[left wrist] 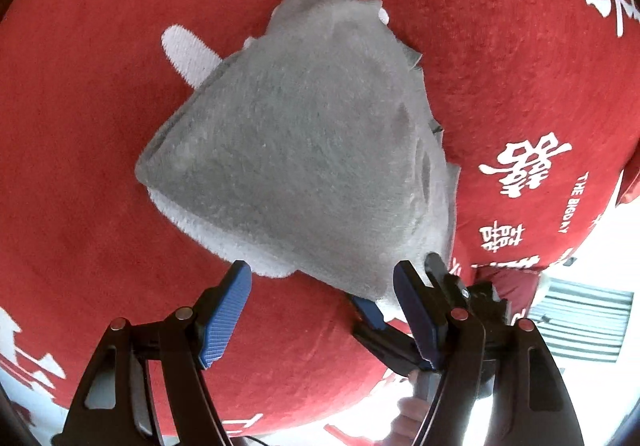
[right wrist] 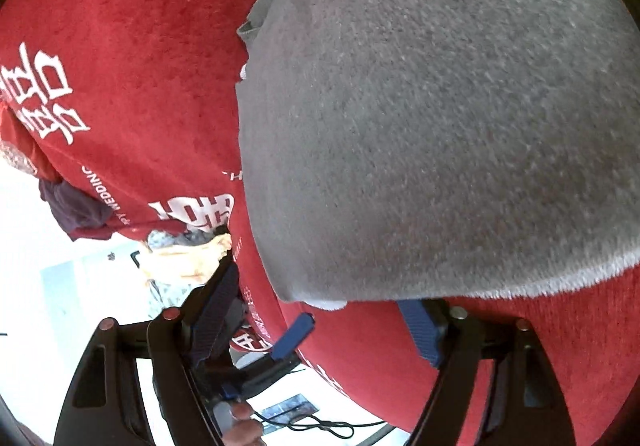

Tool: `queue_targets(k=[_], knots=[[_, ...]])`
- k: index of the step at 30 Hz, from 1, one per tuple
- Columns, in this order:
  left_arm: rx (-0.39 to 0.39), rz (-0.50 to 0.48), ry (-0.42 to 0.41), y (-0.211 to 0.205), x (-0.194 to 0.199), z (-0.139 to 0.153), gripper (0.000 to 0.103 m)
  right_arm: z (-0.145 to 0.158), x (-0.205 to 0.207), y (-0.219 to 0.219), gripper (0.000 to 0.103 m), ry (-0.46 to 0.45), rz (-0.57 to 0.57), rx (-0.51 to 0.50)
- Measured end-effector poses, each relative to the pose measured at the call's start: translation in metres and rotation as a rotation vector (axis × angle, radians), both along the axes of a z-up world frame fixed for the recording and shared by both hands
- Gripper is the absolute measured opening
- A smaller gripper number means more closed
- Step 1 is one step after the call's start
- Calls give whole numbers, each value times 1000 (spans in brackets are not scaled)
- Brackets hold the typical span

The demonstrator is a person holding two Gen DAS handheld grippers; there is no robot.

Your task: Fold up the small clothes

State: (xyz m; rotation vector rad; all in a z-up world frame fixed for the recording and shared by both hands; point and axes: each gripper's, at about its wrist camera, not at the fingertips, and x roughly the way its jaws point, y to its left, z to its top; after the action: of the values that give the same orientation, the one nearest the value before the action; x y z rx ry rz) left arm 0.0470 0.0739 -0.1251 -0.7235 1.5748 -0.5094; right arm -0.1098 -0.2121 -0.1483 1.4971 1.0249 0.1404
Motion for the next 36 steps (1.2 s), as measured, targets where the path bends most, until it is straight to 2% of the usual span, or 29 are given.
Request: queue_targets(k=[1,2,3,4,10,16,20,25,30,32,34,36], knots=[[-8,8,6,0,0,-1,74,-2,2,0,57,21,-1,4],[-14,13,10,0,0,-1,74,-6,5,0,33,53,3,14],[-22,19,13,0,0,-2,74,-10,8,0,15,76,3,25],[-32,28,15,-1,0,-2,74,-13,10,0,12,81,1,30],[-96,66,11,-14,6,-4,74,15,17,-8,10,-32,-5,48],[-131,92,-5,-43,22,-9,74,24,20,-12,10,-44,24,41],[-69,94,-51,-57,34,-6,74,25,21,-9,10,-42,43,27],[79,83,-103,-62,45,-5,74,24,23,-6,10,-22,90,-2],[125,103,-123,-60,46,-7,74,18,24,-4,10,6,146,-22],[153,98,-148,-61,46,-6,62,17,24,-3,10,16,163,-23],[231,80,-170,-63,47,-4,44,15,24,-2,10,32,187,-21],[280,80,-180,-62,48,-4,37,15,25,-2,14,51,217,-24]])
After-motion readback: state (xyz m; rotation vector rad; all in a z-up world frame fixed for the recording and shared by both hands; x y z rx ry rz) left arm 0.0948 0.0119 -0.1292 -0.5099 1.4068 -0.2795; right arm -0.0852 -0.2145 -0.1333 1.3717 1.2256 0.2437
